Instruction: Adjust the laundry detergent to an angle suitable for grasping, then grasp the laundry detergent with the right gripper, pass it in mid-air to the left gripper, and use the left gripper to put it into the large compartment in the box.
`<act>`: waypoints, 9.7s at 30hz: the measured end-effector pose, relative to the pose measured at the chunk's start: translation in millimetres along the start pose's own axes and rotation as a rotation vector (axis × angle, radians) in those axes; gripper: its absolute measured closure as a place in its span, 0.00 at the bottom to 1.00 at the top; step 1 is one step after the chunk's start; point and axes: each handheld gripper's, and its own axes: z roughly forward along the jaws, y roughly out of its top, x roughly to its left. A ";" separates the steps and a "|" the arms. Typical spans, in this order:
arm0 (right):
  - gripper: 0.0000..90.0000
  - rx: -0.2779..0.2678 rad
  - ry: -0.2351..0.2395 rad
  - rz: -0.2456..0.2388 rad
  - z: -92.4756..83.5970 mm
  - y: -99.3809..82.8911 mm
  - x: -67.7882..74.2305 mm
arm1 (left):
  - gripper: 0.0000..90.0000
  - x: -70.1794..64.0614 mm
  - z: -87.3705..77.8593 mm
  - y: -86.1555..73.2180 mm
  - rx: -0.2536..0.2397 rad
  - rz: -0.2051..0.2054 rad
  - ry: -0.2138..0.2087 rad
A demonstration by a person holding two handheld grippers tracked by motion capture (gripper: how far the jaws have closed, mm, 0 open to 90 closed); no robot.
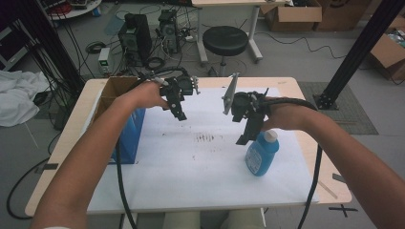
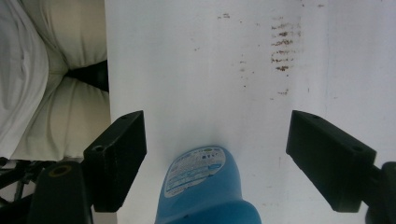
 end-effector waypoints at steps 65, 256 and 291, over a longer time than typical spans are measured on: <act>0.23 -0.022 -0.081 0.234 -23.8 -73.4 -73.7 | 0.24 10.7 10.8 -17.6 0.011 -0.044 -0.002; 0.24 -0.852 -0.736 0.979 129.2 -151.7 156.8 | 0.24 -21.1 40.5 -15.5 -0.022 -0.045 -0.006; 0.24 -0.860 -0.790 1.018 141.7 -132.0 122.5 | 0.24 -19.4 42.6 -15.7 -0.014 -0.034 -0.012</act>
